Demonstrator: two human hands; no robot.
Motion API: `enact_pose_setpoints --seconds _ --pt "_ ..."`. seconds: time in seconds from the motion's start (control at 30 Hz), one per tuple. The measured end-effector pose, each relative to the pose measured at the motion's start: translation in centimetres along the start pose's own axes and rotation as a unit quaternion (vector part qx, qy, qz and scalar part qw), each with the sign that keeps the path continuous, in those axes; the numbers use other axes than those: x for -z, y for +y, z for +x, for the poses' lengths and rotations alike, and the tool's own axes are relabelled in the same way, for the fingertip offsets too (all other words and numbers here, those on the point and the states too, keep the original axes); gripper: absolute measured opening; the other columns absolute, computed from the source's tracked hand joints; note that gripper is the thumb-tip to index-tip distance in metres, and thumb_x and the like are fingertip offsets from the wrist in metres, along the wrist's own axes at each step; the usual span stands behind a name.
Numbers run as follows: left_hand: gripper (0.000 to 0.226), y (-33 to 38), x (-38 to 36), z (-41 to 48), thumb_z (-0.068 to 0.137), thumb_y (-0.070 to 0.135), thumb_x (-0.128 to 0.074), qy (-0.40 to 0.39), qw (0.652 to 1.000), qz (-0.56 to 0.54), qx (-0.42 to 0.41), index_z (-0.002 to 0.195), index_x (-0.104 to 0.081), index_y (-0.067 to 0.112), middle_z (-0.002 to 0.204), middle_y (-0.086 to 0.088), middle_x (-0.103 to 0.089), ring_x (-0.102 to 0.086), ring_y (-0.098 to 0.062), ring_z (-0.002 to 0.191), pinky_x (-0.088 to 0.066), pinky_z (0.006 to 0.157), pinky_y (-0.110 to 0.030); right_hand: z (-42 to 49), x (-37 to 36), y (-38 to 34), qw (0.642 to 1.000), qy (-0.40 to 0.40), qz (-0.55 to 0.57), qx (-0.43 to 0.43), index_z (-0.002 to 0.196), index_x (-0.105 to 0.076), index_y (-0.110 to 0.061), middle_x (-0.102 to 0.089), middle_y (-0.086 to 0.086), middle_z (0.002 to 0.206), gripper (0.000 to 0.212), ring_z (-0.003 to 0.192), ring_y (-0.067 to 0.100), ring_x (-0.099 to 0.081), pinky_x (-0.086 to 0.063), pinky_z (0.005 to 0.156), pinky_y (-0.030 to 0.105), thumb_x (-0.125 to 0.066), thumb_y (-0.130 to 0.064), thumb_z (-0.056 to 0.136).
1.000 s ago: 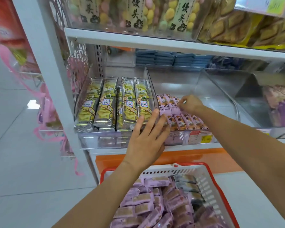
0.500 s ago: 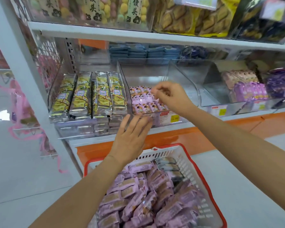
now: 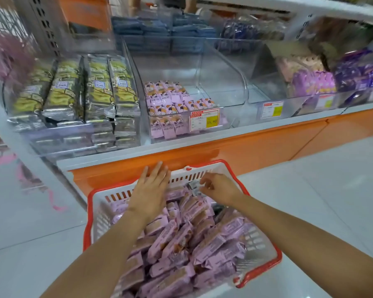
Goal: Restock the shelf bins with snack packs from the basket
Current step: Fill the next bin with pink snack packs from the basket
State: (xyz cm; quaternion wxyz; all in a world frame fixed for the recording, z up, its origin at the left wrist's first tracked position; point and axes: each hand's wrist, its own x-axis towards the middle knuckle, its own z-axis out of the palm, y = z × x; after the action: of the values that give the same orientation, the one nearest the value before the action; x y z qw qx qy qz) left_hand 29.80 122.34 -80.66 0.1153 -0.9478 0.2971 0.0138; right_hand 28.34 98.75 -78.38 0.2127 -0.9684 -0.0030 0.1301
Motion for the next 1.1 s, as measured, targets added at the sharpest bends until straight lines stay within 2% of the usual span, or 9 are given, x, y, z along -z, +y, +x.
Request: enact_pose_setpoints --seconds 0.2,0.37,0.47,0.57,0.67,0.8,0.9,1.0,1.1 --pt "0.075 0.8 -2.3 -0.2 0.105 0.038 -0.028 -0.087 0.995 -0.026 0.031 0.15 0.026 0.01 0.158 -0.008 0.031 0.023 -0.025 0.149 0.016 0.119 -0.051 1.1 -3.0 0.6 0.992 -0.074 -0.058 -0.086 0.105 -0.06 -0.005 -0.057 0.011 0.124 0.035 0.102 0.024 -0.059 -0.042 0.079 0.027 -0.059 -0.039 0.094" --pt "0.076 0.7 -2.4 -0.3 0.105 0.034 -0.033 -0.076 0.994 -0.066 0.035 0.152 0.022 0.012 0.159 -0.005 0.028 0.021 -0.023 0.149 0.016 0.12 -0.05 1.7 -3.6 1.2 0.982 -0.131 -0.063 -0.122 0.11 -0.067 -0.003 -0.067 0.013 0.115 0.034 0.1 0.025 -0.065 -0.051 0.082 0.032 -0.063 -0.029 0.089" --pt "0.069 0.6 -1.9 -0.2 0.104 0.031 -0.034 -0.058 0.991 -0.115 0.034 0.157 0.008 0.014 0.164 -0.005 0.016 0.012 -0.021 0.152 0.015 0.12 -0.046 1.5 -2.3 1.0 0.989 -0.108 -0.01 -0.099 0.102 -0.067 -0.01 -0.064 0.001 0.102 0.025 0.09 0.019 -0.061 -0.048 0.074 0.027 -0.071 -0.027 0.085" --pt "0.052 0.7 -1.0 0.2 0.104 0.024 -0.039 0.014 0.969 -0.247 0.02 0.154 -0.029 0.016 0.164 -0.005 -0.018 -0.018 -0.022 0.15 0.0 0.122 -0.036 0.8 0.4 0.4 0.993 -0.061 0.098 -0.024 0.099 -0.066 -0.017 -0.065 -0.002 0.094 0.02 0.083 0.014 -0.06 -0.048 0.073 0.022 -0.075 -0.017 0.081" --pt "0.039 1.5 1.2 0.7 0.104 0.02 -0.046 0.009 0.844 -0.535 0.044 0.143 -0.05 0.02 0.148 -0.001 -0.048 -0.047 -0.02 0.133 -0.036 0.111 -0.034 -0.3 4.2 -0.7 0.982 -0.029 0.178 0.059 0.1 -0.066 -0.017 -0.065 -0.004 0.097 0.02 0.085 0.01 -0.062 -0.05 0.073 0.013 -0.075 -0.012 0.083" --pt "0.026 2.0 5.4 1.2 0.106 0.024 -0.043 -0.035 0.686 -0.724 0.063 0.104 -0.068 0.018 0.104 0.001 -0.068 -0.06 -0.016 0.095 -0.043 0.085 -0.025 -2.2 9.3 -3.0 0.955 -0.019 0.265 0.128 0.105 -0.065 -0.007 -0.066 0.003 0.108 0.02 0.097 0.009 -0.063 -0.053 0.087 0.023 -0.069 -0.001 0.086" --pt "0.026 1.5 8.6 1.2 0.104 0.02 -0.046 -0.044 0.614 -0.787 0.051 0.097 -0.07 0.013 0.082 0.006 -0.071 -0.06 -0.009 0.069 -0.047 0.073 -0.022 -2.8 12.0 -4.3 0.945 0.018 0.289 0.155 0.109 -0.063 -0.007 -0.065 0.007 0.115 0.026 0.105 0.014 -0.064 -0.053 0.092 0.027 -0.069 0.003 0.085" --pt "0.016 0.7 11.3 1.1 0.1 0.016 -0.054 -0.012 0.55 -0.833 0.065 0.102 -0.069 0.01 0.085 0.002 -0.074 -0.065 -0.01 0.073 -0.051 0.071 -0.021 -2.8 13.1 -5.6 0.926 0.121 0.328 0.144 0.111 -0.055 -0.013 -0.06 0.005 0.116 0.037 0.099 0.016 -0.062 -0.054 0.087 0.036 -0.072 0.003 0.082" --pt "0.005 0.4 13.8 1.1 0.095 0.011 -0.06 0.051 0.509 -0.853 0.105 0.095 -0.065 0.008 0.078 -0.004 -0.073 -0.066 -0.016 0.068 -0.057 0.066 -0.027 -3.1 13.9 -6.9 0.907 0.171 0.352 0.154 0.102 -0.053 -0.017 -0.057 0.0 0.097 0.031 0.083 0.013 -0.058 -0.053 0.075 0.036 -0.074 -0.003 0.083"
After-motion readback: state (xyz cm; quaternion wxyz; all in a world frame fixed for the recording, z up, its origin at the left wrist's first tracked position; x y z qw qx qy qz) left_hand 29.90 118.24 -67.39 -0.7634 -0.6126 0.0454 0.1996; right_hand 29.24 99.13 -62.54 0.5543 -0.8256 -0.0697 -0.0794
